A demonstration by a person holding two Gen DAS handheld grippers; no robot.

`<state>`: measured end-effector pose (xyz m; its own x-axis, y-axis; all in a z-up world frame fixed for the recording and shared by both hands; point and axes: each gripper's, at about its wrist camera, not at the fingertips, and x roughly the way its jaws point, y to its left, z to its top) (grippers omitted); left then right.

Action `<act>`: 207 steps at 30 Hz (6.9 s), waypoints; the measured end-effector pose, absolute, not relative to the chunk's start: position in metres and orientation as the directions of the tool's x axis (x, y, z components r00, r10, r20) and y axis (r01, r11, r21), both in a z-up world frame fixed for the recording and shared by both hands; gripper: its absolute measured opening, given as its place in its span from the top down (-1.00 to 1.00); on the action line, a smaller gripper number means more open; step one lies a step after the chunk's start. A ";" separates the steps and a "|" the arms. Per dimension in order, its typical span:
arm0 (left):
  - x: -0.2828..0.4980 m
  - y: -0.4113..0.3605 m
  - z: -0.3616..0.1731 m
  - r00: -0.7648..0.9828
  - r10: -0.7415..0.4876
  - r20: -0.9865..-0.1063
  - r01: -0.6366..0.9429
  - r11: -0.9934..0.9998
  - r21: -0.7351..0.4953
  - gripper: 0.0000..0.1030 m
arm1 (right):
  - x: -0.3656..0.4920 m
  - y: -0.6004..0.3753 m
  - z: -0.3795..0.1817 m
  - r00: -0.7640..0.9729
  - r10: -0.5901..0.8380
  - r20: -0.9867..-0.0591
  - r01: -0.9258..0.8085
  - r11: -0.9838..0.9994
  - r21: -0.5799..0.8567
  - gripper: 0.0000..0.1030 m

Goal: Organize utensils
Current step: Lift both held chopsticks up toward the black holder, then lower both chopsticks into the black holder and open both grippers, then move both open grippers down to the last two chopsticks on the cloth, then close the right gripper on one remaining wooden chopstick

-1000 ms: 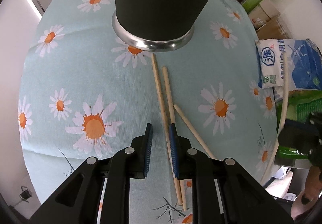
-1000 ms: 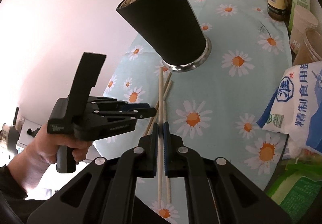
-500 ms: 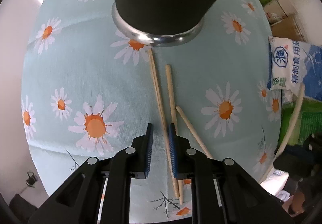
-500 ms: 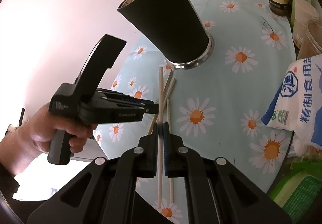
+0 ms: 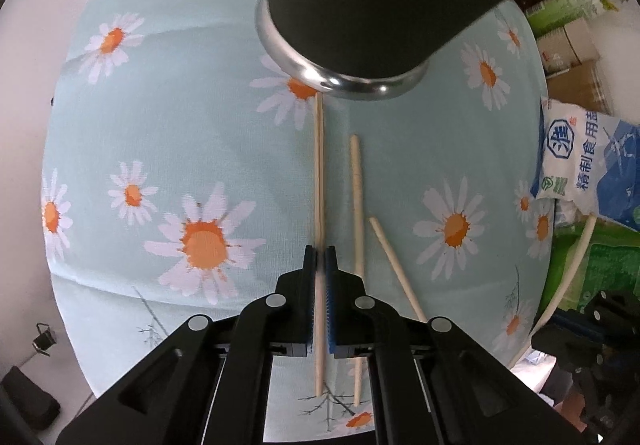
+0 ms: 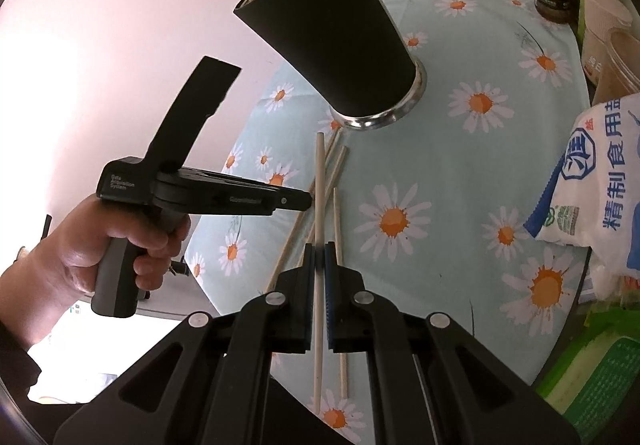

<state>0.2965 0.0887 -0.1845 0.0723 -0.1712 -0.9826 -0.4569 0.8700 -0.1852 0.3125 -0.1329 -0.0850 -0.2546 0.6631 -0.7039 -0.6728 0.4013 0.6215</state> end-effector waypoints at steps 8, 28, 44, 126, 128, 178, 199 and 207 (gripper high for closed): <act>0.266 0.110 -0.166 0.158 -0.196 -0.968 -0.452 0.857 -0.247 0.93 | 0.317 -0.119 -0.080 -0.233 0.656 -0.718 -0.676 0.422 0.604 0.89; 0.199 0.148 -0.086 0.439 -0.335 -0.834 -0.229 0.855 -0.465 0.93 | 0.312 -0.079 -0.026 -0.007 0.714 -0.700 -0.648 0.530 0.547 0.89; 0.221 0.169 -0.004 0.671 -0.375 -0.640 0.007 0.866 -0.500 0.93 | 0.339 -0.055 0.037 0.198 0.757 -0.623 -0.645 0.579 0.498 0.89; 0.248 0.142 0.039 0.888 -0.221 -0.403 0.074 0.934 -0.349 0.60 | 0.367 -0.084 0.080 0.440 0.788 -0.431 -0.663 0.609 0.436 -0.08; 0.240 0.139 0.038 0.882 -0.217 -0.418 0.063 0.934 -0.352 0.58 | 0.363 -0.086 0.076 0.414 0.780 -0.469 -0.665 0.611 0.429 -0.08; 0.143 0.121 -0.114 0.617 -0.369 -0.695 -0.105 0.837 -0.537 0.58 | 0.266 -0.003 -0.139 -0.126 0.083 -0.989 -0.852 0.502 0.150 0.62; 0.160 0.122 -0.134 0.575 -0.430 -0.696 -0.094 0.811 -0.578 0.58 | 0.290 -0.007 -0.147 -0.157 0.040 -0.987 -0.811 0.564 0.152 0.89; 0.178 0.099 -0.136 0.522 -0.391 -0.758 -0.108 0.851 -0.514 0.58 | 0.305 -0.042 -0.130 -0.158 0.169 -0.973 -0.780 0.583 0.228 0.89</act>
